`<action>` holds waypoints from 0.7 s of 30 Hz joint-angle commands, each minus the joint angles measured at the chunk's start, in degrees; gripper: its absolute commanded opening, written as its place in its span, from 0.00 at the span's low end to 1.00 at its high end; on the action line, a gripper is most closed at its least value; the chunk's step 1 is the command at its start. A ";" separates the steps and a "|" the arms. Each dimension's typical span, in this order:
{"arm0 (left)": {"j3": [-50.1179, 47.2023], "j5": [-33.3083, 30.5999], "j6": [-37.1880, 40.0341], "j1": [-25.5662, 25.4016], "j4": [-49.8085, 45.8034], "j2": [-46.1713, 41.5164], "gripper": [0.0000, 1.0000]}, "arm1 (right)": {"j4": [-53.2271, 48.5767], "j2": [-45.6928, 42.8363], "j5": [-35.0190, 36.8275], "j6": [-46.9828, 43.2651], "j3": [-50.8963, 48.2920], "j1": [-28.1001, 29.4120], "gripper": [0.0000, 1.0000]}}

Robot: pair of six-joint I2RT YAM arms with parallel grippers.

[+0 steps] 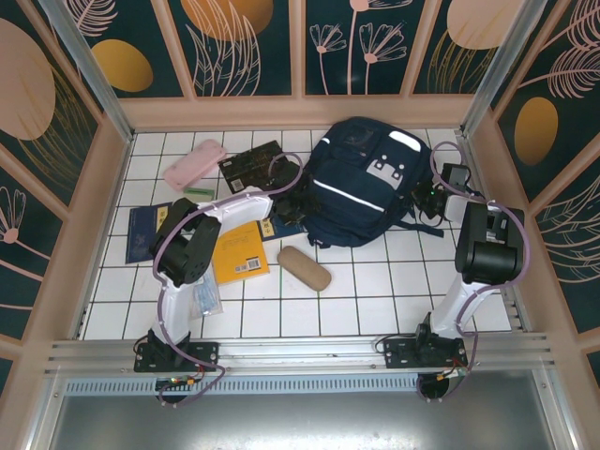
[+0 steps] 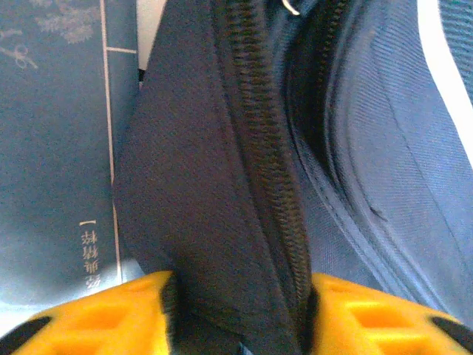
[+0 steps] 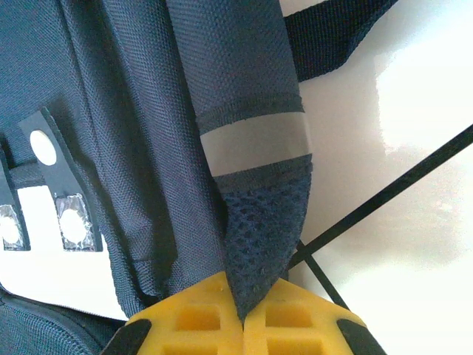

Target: Pack the student bag

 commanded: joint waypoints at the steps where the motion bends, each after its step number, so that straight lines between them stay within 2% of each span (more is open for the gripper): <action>1: 4.27 -1.85 0.20 -0.56 0.22 2.55 0.14 | -1.06 -3.05 -0.34 0.24 -0.62 0.39 0.00; 2: 5.60 -3.32 0.83 -0.53 -0.56 2.32 0.03 | -1.46 -3.89 -0.26 0.10 -0.63 0.38 0.00; 3: 7.48 -5.54 1.76 -0.51 -2.28 1.96 0.00 | -1.83 -4.93 -0.10 -0.06 -0.71 0.36 0.00; 6: 12.79 -10.45 5.09 -0.05 -6.35 0.99 0.00 | -3.24 -8.24 0.06 -0.16 -1.69 0.39 0.00; 11: 18.97 -13.30 9.42 2.87 -9.92 1.83 0.00 | -4.13 -14.60 -0.15 1.51 -7.33 2.36 0.00; 17: 29.24 -12.23 15.78 6.19 -12.28 9.13 0.00 | -2.75 -21.55 2.83 6.47 -16.11 10.15 0.00; 21: 36.86 -13.52 19.35 7.20 -13.63 14.72 0.00 | -0.23 -22.04 4.52 9.10 -18.78 14.62 0.01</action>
